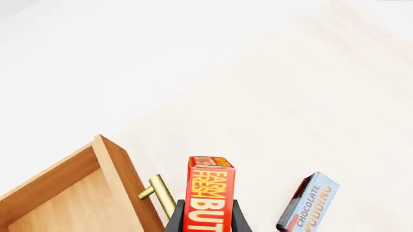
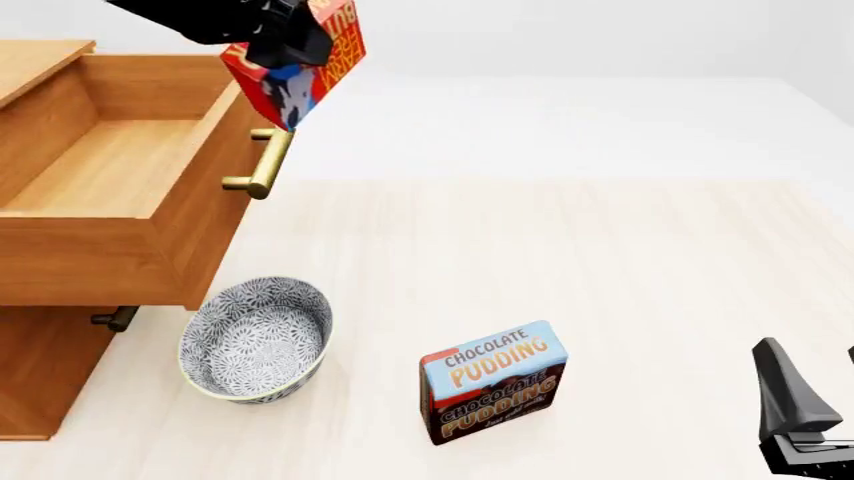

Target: Put the butter at the back in the top drawer of the cabinet and close it.

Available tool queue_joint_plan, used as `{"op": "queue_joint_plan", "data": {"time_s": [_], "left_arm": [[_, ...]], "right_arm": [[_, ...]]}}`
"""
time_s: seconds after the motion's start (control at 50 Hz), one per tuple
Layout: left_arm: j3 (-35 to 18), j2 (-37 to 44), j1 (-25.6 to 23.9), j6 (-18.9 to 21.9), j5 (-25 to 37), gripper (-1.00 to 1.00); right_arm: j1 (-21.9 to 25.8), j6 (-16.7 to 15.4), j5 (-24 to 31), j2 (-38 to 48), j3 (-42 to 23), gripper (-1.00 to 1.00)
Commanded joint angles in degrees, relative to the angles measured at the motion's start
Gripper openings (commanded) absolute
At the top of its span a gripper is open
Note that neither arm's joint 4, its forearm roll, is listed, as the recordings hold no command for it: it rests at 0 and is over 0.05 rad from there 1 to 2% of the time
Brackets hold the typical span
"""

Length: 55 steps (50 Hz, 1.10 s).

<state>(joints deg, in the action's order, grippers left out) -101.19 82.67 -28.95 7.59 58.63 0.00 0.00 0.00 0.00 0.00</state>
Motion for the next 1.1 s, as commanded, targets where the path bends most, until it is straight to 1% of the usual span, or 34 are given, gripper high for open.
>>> {"op": "queue_joint_plan", "data": {"time_s": [0.02, 0.1, 0.16, 0.18, 0.22, 0.24, 0.32, 0.34, 0.42, 0.46, 0.56, 0.78, 0.86, 1.1], "left_arm": [[0.88, -4.71, 4.18, 2.27, 1.76, -1.0], [0.52, -5.48, 4.96, 2.32, 2.67, -1.0], [-0.28, -5.14, 4.84, 1.04, 3.64, -1.0], [2.73, -7.89, 7.87, 3.41, 3.36, -1.0], [2.07, -7.25, 7.01, 2.64, 3.42, -1.0], [2.2, -8.31, 8.19, 3.16, 4.05, -1.0], [1.27, -8.93, 9.08, 2.84, 5.19, -1.0], [1.28, -9.27, 9.97, 2.86, 5.53, -1.0], [1.78, -9.66, 10.58, 3.03, 5.41, -1.0], [2.26, -11.07, 12.14, 3.62, 5.85, -1.0], [2.76, -12.6, 14.16, 4.15, 6.43, -1.0], [1.93, -12.39, 16.28, 4.07, 7.91, -1.0], [2.04, -13.06, 18.34, 4.62, 8.46, -1.0], [2.16, -13.26, 21.39, 4.56, 8.55, -1.0]], "right_arm": [[0.0, 0.0, 0.0, 0.0, 0.0, 1.0], [0.0, 0.0, 0.0, 0.0, 0.0, 1.0], [0.0, 0.0, 0.0, 0.0, 0.0, 1.0], [0.0, 0.0, 0.0, 0.0, 0.0, 1.0], [0.0, 0.0, 0.0, 0.0, 0.0, 1.0], [0.0, 0.0, 0.0, 0.0, 0.0, 1.0], [0.0, 0.0, 0.0, 0.0, 0.0, 1.0], [0.0, 0.0, 0.0, 0.0, 0.0, 1.0], [0.0, 0.0, 0.0, 0.0, 0.0, 1.0], [0.0, 0.0, 0.0, 0.0, 0.0, 1.0], [0.0, 0.0, 0.0, 0.0, 0.0, 1.0], [0.0, 0.0, 0.0, 0.0, 0.0, 1.0], [0.0, 0.0, 0.0, 0.0, 0.0, 1.0], [0.0, 0.0, 0.0, 0.0, 0.0, 1.0]]}}
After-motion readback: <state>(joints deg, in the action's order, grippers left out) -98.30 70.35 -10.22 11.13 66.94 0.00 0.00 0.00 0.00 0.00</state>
